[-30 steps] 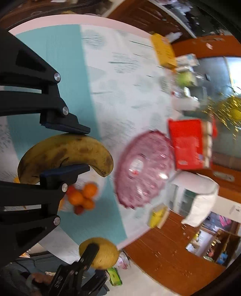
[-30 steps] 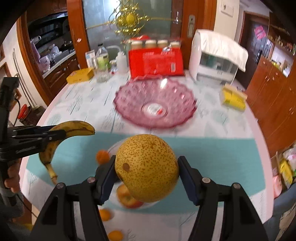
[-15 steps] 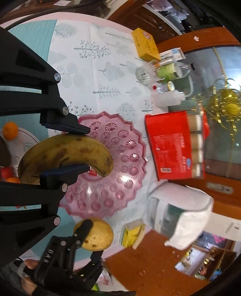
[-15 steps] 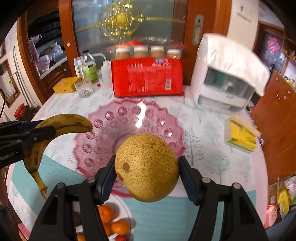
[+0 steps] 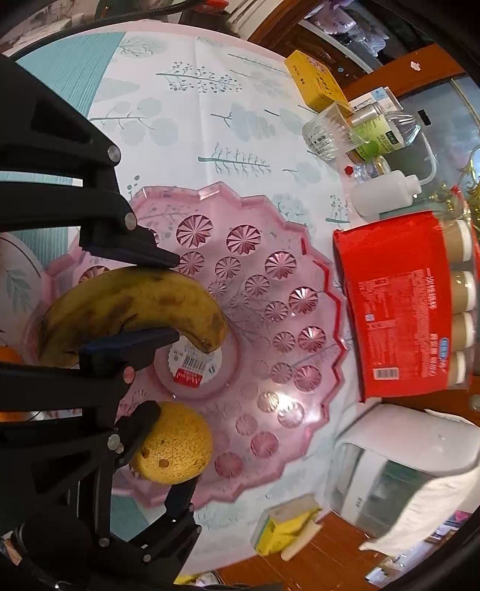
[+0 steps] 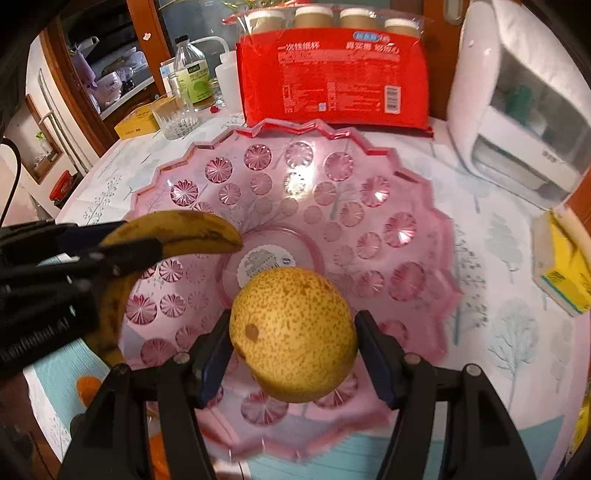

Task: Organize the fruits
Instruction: 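Lower and release the pear into the pink bowl while the left tool releases the banana there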

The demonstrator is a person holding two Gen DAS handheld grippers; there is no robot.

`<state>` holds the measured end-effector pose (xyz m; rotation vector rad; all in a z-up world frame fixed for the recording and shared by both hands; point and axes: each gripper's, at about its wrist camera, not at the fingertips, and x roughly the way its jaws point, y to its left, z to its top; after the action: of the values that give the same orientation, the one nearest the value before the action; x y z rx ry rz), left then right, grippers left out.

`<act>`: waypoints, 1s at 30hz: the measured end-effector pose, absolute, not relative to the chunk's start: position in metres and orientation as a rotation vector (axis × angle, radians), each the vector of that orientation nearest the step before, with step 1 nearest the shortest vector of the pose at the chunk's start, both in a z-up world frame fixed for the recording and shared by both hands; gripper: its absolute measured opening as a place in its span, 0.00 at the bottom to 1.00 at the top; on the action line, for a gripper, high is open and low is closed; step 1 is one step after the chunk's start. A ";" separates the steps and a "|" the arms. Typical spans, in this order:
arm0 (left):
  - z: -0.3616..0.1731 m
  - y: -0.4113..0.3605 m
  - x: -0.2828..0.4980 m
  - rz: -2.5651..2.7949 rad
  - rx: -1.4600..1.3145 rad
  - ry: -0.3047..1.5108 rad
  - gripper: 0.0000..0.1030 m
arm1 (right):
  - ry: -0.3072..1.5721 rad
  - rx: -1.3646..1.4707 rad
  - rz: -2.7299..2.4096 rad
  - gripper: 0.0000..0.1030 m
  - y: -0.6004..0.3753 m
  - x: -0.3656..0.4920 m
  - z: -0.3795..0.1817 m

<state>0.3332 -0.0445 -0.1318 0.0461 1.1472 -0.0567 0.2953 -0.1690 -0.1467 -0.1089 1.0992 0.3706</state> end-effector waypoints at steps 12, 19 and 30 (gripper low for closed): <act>-0.157 -0.036 0.344 -0.009 0.069 1.200 0.36 | 1.118 -0.183 0.414 0.64 -0.155 0.304 -0.164; -0.148 -0.041 0.341 0.019 0.093 1.147 0.77 | 1.124 -0.208 0.439 0.64 -0.151 0.301 -0.168; -0.133 -0.037 0.331 0.022 0.065 1.086 0.77 | 1.146 -0.141 0.481 0.64 -0.151 0.299 -0.167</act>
<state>0.3309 -0.0372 -0.1334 0.0653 1.0856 0.0218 0.2989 -0.1508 -0.1673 -0.1407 1.1457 0.4809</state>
